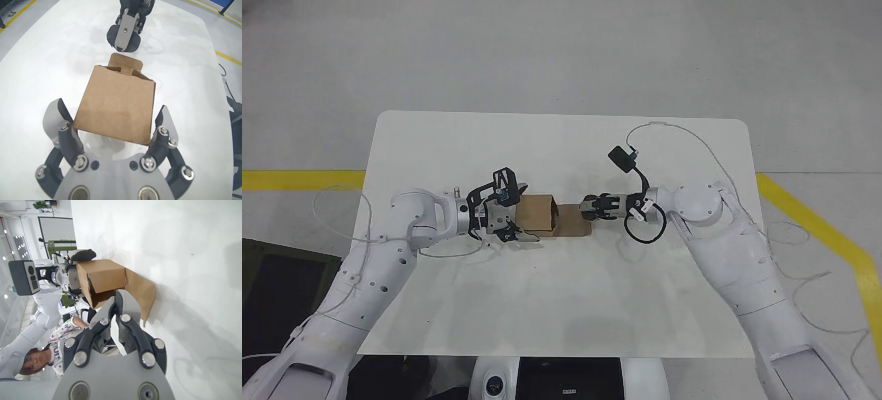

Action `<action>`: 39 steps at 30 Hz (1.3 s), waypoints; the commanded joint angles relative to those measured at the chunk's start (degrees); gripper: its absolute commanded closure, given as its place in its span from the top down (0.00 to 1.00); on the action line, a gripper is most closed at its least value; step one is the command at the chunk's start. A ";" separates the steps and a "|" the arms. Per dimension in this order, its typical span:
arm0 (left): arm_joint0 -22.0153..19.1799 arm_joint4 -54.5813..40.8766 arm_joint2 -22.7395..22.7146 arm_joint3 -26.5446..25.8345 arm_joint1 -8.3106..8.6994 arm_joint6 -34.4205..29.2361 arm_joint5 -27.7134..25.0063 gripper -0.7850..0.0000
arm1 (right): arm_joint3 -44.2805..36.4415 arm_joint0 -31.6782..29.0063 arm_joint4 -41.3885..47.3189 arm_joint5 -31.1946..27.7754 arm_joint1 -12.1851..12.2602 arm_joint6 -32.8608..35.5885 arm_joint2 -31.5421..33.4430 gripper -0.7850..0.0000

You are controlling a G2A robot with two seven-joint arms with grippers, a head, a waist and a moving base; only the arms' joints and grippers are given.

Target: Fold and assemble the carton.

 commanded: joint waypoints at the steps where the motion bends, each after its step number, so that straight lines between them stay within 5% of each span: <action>1: 0.09 -0.07 -0.07 -0.12 0.01 0.06 -0.04 1.00 | -1.81 -1.82 -1.55 1.80 0.75 1.03 1.56 0.16; 8: 0.28 -0.17 -0.22 -0.16 0.02 -0.07 -0.07 1.00 | -3.09 -4.31 -2.00 1.97 1.56 0.38 3.14 0.20; 26: 0.27 -0.32 -0.35 -0.26 -0.02 -0.48 -0.21 1.00 | 6.26 2.47 1.73 -1.22 -0.79 -0.45 -4.74 0.27; 39: 0.39 -0.45 -0.14 -0.40 -0.10 -1.09 -0.09 1.00 | 0.95 2.64 4.27 0.29 -1.15 -0.34 -5.89 0.28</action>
